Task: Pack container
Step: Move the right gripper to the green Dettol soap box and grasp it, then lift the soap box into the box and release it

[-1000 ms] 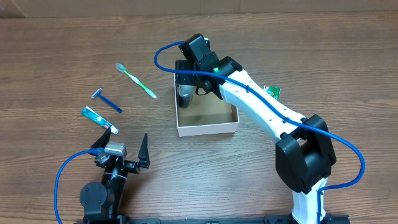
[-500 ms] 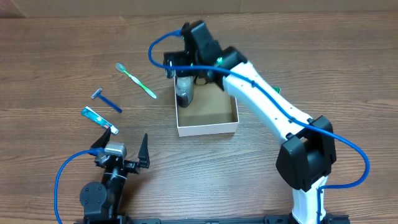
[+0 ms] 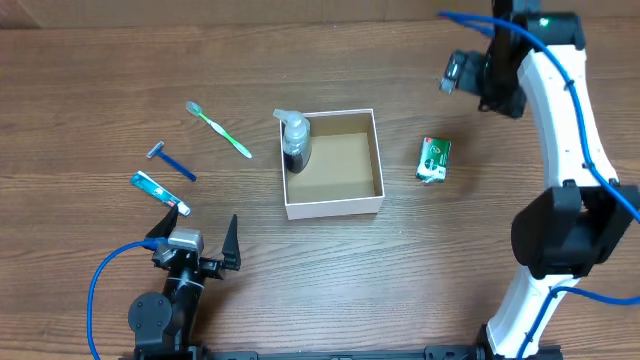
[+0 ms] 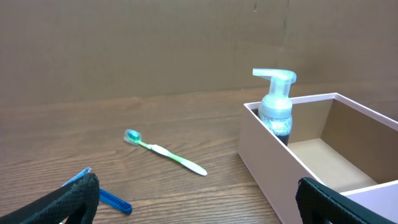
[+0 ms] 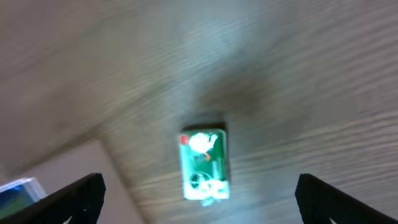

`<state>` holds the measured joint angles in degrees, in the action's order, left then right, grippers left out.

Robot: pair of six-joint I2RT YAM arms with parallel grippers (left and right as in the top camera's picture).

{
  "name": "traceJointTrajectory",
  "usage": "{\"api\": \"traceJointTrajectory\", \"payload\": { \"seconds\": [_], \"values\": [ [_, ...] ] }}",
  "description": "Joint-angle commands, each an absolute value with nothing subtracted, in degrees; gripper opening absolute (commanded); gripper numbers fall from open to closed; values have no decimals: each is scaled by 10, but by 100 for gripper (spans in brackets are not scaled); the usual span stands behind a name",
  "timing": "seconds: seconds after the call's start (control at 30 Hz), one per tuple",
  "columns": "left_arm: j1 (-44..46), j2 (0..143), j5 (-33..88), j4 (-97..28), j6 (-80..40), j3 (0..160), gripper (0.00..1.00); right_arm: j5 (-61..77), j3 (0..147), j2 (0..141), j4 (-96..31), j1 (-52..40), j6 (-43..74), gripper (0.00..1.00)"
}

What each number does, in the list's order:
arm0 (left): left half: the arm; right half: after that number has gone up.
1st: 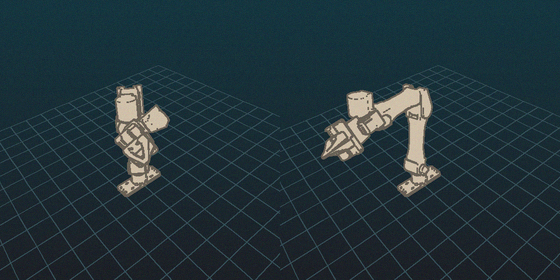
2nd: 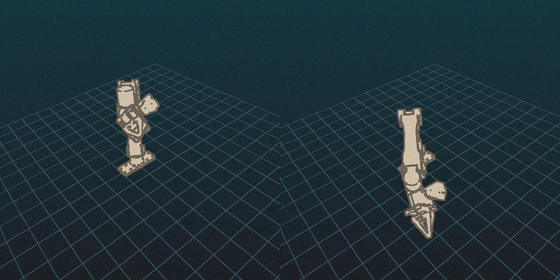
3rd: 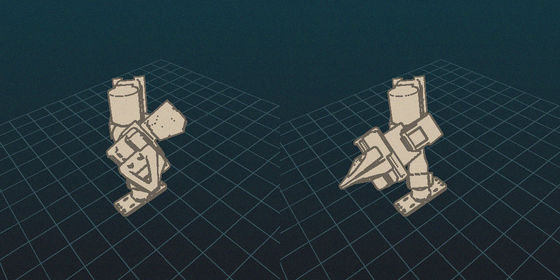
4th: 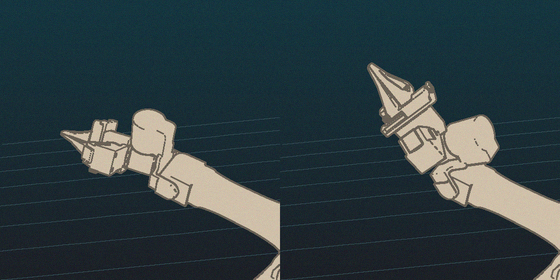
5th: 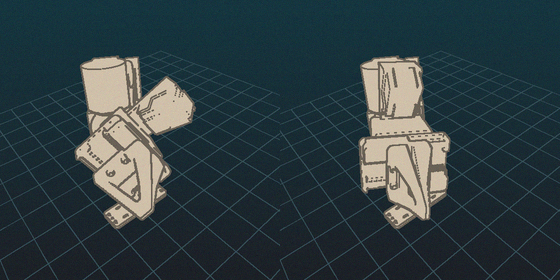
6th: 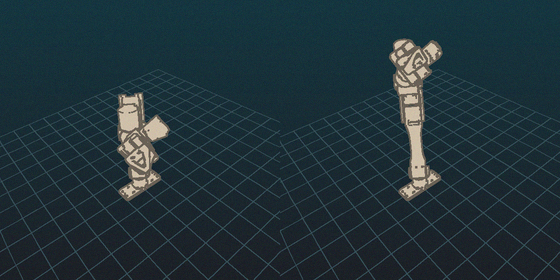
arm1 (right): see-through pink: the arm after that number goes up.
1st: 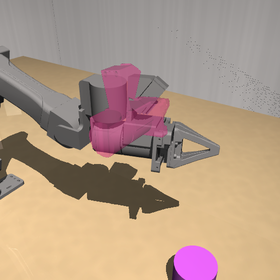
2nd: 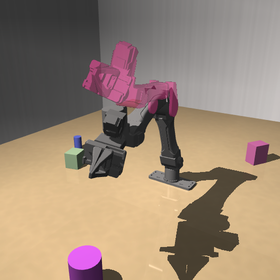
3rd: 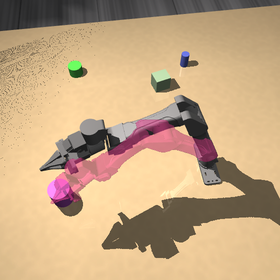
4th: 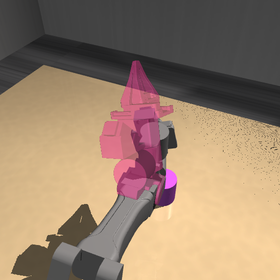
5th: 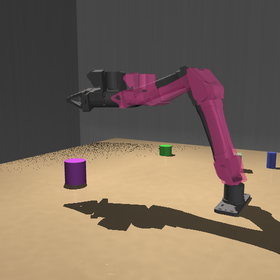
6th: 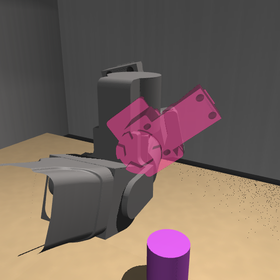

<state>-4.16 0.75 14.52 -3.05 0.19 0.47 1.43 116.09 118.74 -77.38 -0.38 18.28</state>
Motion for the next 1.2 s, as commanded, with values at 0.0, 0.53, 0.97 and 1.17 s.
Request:
{"api": "traceJointTrajectory", "payload": {
  "seconds": [0.0,0.53,0.97,1.17],
  "values": [
    [-45,3,145,-30,9,3,100,10,1073,1187,-732,-6,191,100],
    [-45,3,145,-30,9,3,100,16,804,1187,-481,-51,210,81],
    [-45,3,145,-30,9,3,100,38,885,1167,-559,-48,196,49],
    [-45,3,145,-30,9,3,100,72,1077,1110,-709,-52,145,52]
  ]
}}
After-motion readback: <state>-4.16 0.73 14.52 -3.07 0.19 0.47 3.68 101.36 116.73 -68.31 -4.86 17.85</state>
